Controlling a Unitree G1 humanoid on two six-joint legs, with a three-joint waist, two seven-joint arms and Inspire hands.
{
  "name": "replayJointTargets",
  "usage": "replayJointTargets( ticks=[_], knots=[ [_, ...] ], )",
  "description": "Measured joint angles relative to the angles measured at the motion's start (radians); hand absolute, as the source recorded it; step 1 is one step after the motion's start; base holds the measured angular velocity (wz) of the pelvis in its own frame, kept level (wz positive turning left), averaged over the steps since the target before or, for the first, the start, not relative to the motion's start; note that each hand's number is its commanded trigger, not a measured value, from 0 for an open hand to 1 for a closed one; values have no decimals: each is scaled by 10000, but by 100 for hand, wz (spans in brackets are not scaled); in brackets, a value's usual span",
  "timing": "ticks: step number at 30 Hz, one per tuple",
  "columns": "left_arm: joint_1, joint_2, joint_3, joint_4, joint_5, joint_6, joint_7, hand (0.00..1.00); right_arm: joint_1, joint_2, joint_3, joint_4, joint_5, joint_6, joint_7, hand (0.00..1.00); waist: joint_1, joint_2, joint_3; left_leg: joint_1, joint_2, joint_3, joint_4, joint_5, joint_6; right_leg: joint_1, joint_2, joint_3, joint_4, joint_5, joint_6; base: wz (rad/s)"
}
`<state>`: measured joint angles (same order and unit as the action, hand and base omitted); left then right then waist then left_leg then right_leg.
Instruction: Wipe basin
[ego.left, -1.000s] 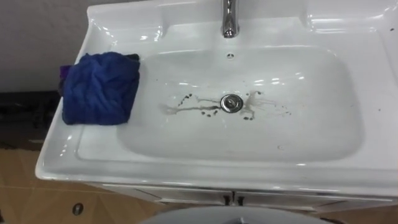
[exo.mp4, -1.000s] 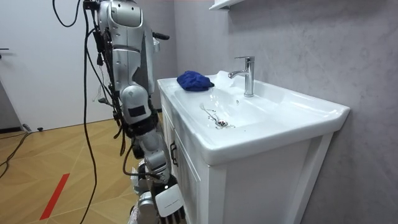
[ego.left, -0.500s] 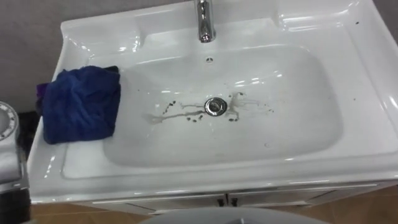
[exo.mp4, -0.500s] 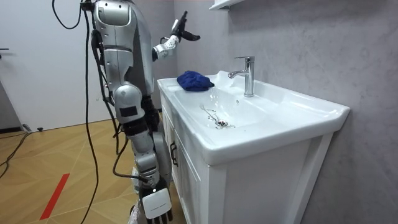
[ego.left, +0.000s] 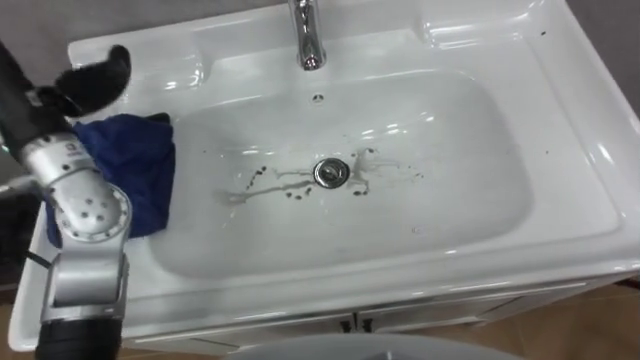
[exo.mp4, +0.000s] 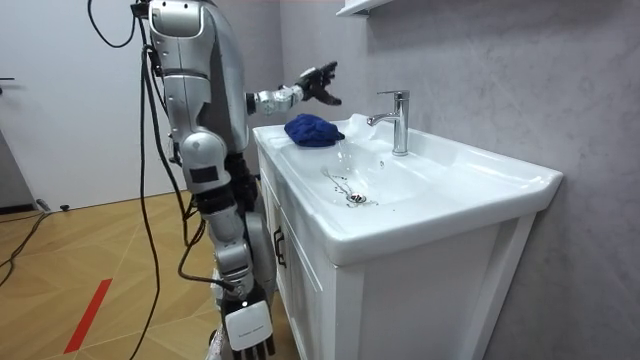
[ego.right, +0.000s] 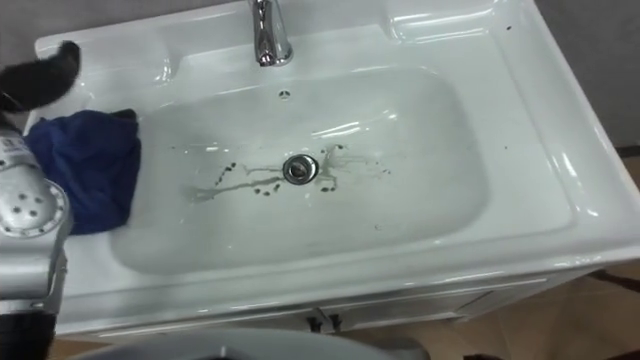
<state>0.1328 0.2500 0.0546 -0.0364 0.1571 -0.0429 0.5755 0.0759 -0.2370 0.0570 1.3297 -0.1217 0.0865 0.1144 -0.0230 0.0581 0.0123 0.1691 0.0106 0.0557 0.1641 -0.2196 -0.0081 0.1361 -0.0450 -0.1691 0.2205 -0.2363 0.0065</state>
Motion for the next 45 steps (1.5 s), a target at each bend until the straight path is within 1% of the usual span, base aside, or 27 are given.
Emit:
replayJointTargets(
  ticks=[1, 2, 4, 7, 9, 10, 12, 19, 25, 29, 30, 31, 34, 37, 43, 45],
  knots=[
    [29, -21, -227, 275, 71, 0, -93, 0, -4, 6, 0, -57, 4, -11, 27, 0, -10, -43, -5, 4, -2, -5, 4, 0, 0, -1, -4, -3, -6, 0, 0, 0],
    [30, -63, -291, 382, 89, 1, -174, 0, -12, 10, 1, -71, 5, -15, 45, 0, -16, -67, -17, 10, -1, 8, 5, 0, 0, -17, -4, -8, -9, 0, 0, 0],
    [33, -150, -559, 660, 114, 1, -318, 0, -91, 39, 0, -86, 48, -22, 106, 0, -7, -146, -62, -16, 12, 12, 4, 0, 0, -124, 6, -13, -8, 3, -5, 0],
    [49, -211, -628, 893, 116, 1, -439, 0, -120, 91, -1, -103, 256, -44, 111, 0, 0, -258, -83, -16, 40, 14, 4, 0, 0, -121, 33, -7, -28, 34, -26, 0],
    [84, -265, -625, 964, 116, 1, -449, 0, -119, 90, -3, -110, 344, -40, 105, 0, 2, -244, -86, -18, 43, 57, 4, 0, 0, -129, 35, 10, -38, 48, -24, -3],
    [161, -322, -626, 963, 140, 1, -449, 0, -107, 75, -6, -127, 354, -32, 92, 0, 2, -218, -102, -13, 47, 147, 4, 0, -1, -145, 37, 10, -37, 55, -24, -7],
    [285, -367, -626, 963, 153, 1, -449, 0, -102, 60, -6, -142, 360, -29, 80, 0, -1, -185, -122, -10, 52, 155, 9, 0, -1, -145, 41, 12, -36, 64, -26, -3],
    [474, -375, -617, 963, 238, 3, -421, 0, -84, 52, -12, -145, 416, -32, 81, 0, 4, -138, -111, -10, 123, 153, 27, 0, -2, -146, 117, 7, -29, 102, -88, 0],
    [472, -371, -592, 959, 1740, 3, -390, 0, -53, 43, 3, -94, 527, -11, -28, 0, 10, -86, -107, -21, 125, 150, 44, 0, -4, -137, 121, 24, -130, 111, -102, 0],
    [508, -372, -590, 962, 2103, 11, -373, 0, -49, 45, 16, -33, 597, -8, -123, 0, 20, -64, -104, -24, 121, 155, 34, 0, -4, -138, 131, 63, -173, 123, -82, 0],
    [564, -372, -583, 977, 2335, 44, -347, 0, -50, 50, 13, -4, 597, -2, -137, 0, 15, -93, -86, -20, 122, 167, 30, 0, -4, -135, 135, 82, -168, 126, -81, 0],
    [616, -370, -571, 1041, 2763, 70, -320, 0, -51, 64, 9, 25, 596, -2, -163, 0, 16, -81, -97, -21, 125, 166, 26, 1, -5, -118, 141, 90, -145, 138, -84, 0],
    [776, -369, -576, 1361, 3554, 110, -191, 0, -67, 69, 13, 50, 599, 4, -164, 0, 20, -106, -98, -5, 129, 166, 14, 1, -5, -98, 154, 164, -160, 150, -87, -1],
    [1071, -369, -588, 1429, 4024, 197, -183, 0, -70, 76, 87, 48, 615, 2, -162, 0, 21, -149, -95, -9, 128, 169, 12, 1, -5, -66, 153, 165, -172, 150, -87, -1],
    [1129, -369, -602, 1718, 4081, 342, -182, 0, -99, 80, 190, 262, 595, 17, -104, 0, 33, -211, -71, -14, 123, 169, 6, 1, -5, -1, 144, 133, -189, 151, -85, 0],
    [1129, -369, -604, 1763, 4082, 399, -182, 0, -140, 80, 306, 320, 559, 28, -96, 0, 30, -205, -78, -20, 123, 171, 8, 1, -5, -5, 144, 130, -195, 150, -86, 0]
  ],
)
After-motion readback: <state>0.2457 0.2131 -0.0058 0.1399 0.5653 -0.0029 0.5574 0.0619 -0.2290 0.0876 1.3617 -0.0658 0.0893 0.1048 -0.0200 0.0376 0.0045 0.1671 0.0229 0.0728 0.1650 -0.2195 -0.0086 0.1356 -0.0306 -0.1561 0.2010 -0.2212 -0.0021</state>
